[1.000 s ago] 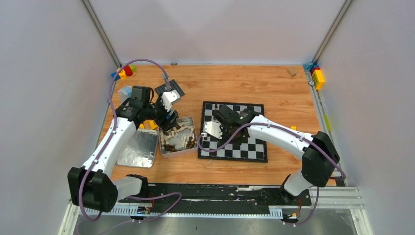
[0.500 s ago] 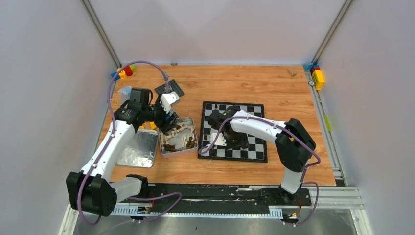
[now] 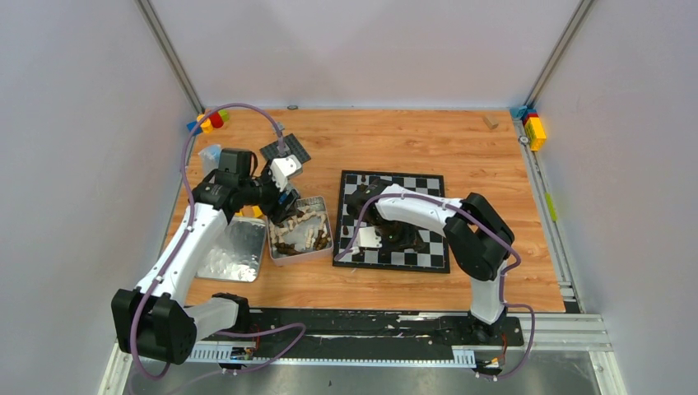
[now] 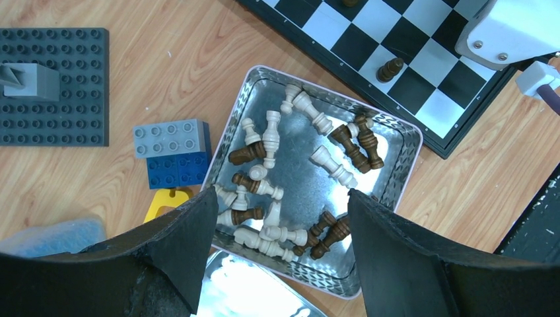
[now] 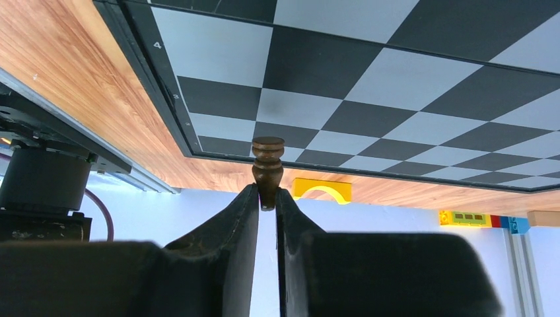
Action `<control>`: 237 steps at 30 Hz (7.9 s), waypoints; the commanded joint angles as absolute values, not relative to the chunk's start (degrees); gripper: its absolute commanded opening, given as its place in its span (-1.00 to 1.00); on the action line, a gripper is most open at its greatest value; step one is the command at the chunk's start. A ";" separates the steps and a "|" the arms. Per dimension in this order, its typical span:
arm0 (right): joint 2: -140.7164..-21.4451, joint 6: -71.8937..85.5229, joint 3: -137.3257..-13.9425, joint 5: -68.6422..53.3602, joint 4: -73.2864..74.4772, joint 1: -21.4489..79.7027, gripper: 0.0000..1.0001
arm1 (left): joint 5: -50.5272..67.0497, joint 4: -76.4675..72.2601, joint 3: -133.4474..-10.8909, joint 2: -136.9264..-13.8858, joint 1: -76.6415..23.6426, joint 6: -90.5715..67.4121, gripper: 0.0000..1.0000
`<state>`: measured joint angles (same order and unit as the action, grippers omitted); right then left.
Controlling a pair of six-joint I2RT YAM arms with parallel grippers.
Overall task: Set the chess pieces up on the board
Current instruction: Adjust the chess piece on the chessboard, then pick up the chess piece from the chessboard, then place the chess piece on the chessboard, then pick up the chess piece from the storage box.
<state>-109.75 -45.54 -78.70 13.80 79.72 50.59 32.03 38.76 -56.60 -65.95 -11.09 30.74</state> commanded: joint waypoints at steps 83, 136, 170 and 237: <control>-97.53 -30.85 -76.33 -18.21 52.47 45.26 -0.91 | 28.18 37.16 -56.59 -69.74 -10.63 27.60 0.60; -117.18 -29.02 -96.16 -10.67 55.54 54.59 -0.62 | 9.84 35.06 -56.87 -75.85 -7.39 25.14 0.63; -114.36 -25.99 -96.80 -10.53 52.60 54.42 -0.05 | 10.36 35.51 -56.91 -76.04 -7.41 25.44 0.64; -83.00 -22.47 -68.63 -17.82 35.85 31.55 -0.02 | 10.65 31.43 -60.68 -59.82 -7.40 14.95 1.00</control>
